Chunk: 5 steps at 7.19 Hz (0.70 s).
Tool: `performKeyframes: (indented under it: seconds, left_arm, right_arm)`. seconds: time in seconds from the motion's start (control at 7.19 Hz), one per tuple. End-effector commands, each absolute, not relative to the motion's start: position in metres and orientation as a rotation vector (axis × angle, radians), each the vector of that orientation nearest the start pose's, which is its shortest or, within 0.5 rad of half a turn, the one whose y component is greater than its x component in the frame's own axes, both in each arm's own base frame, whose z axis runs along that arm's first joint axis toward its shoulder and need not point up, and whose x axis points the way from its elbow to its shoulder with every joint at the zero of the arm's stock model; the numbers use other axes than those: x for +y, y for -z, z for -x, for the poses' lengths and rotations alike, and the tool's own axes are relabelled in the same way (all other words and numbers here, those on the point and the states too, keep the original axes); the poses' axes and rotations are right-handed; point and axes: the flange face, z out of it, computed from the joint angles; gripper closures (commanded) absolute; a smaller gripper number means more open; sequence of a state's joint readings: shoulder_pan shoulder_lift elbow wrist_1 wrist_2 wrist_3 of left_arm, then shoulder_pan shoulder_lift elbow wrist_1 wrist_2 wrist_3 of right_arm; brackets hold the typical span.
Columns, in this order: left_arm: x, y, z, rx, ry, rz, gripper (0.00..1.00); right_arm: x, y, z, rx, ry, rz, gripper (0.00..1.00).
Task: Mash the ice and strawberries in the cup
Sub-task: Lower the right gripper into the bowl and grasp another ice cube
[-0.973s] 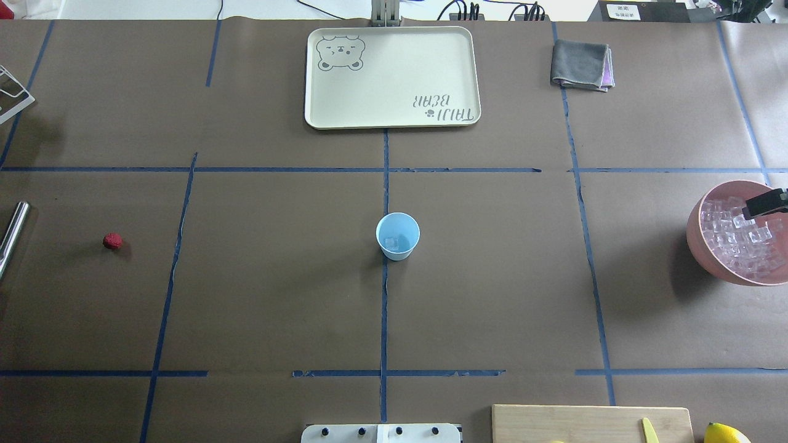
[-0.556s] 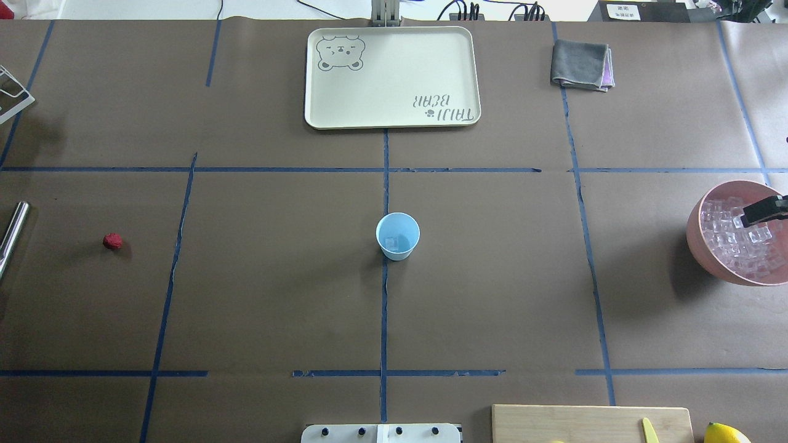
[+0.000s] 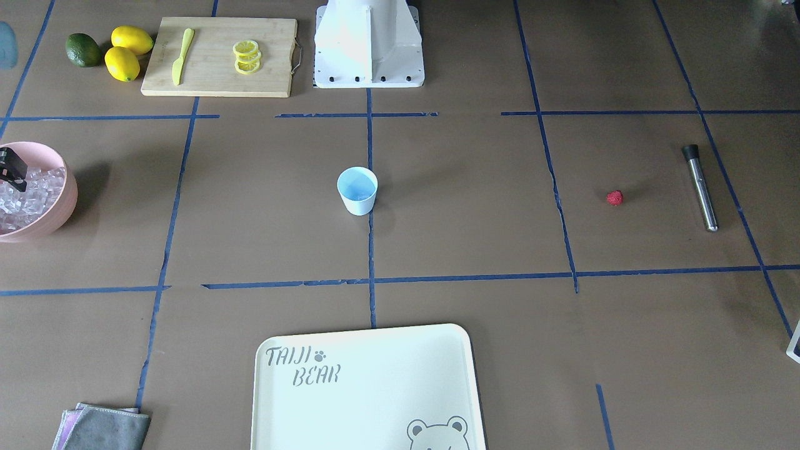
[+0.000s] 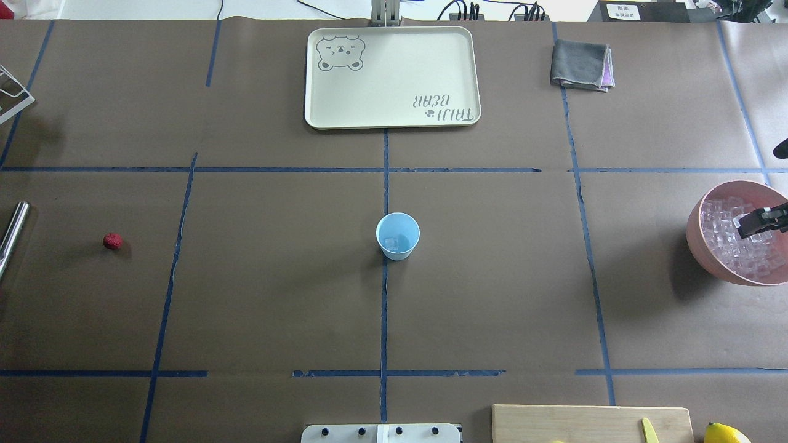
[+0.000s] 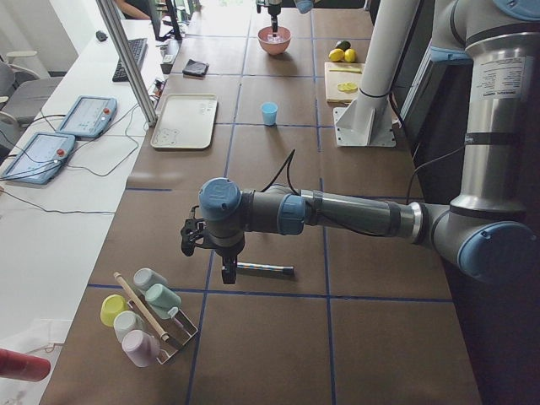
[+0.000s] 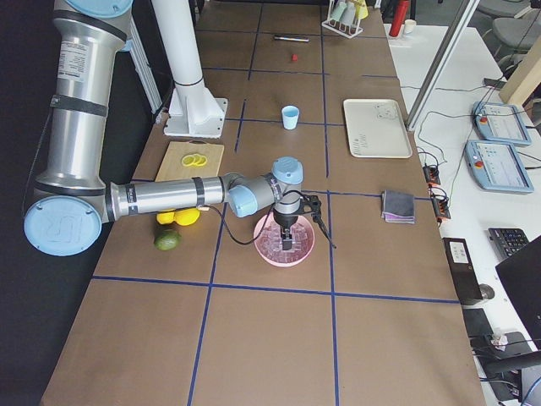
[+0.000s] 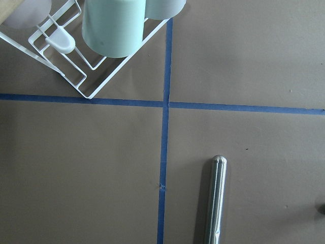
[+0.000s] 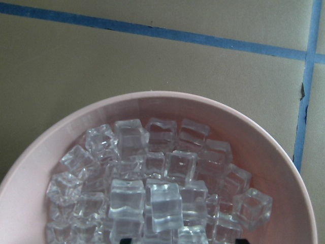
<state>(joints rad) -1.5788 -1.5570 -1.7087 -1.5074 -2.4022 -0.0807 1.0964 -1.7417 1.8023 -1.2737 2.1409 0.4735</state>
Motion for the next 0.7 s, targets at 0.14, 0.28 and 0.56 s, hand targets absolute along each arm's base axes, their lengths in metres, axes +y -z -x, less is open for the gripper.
performKeyframes:
  seconds: [0.14,0.28,0.56]
  left_arm:
    - [-0.4865,-0.5990,0.0634,0.833,0.058,-0.029,0.00]
    - [-0.4871,-0.5982,0.0634,0.833,0.057,-0.030,0.00]
    - [-0.4865,-0.5990,0.0634,0.833,0.058,-0.029,0.00]
  right_arm:
    - [-0.4284,-0.6102,0.1347,-0.652,0.110,-0.038,0.28]
    - [-0.4284,-0.6102,0.1347,-0.652,0.110,-0.038,0.31]
    - [-0.4281,-0.6125,0.1353,-0.650,0.111,-0.034,0.31]
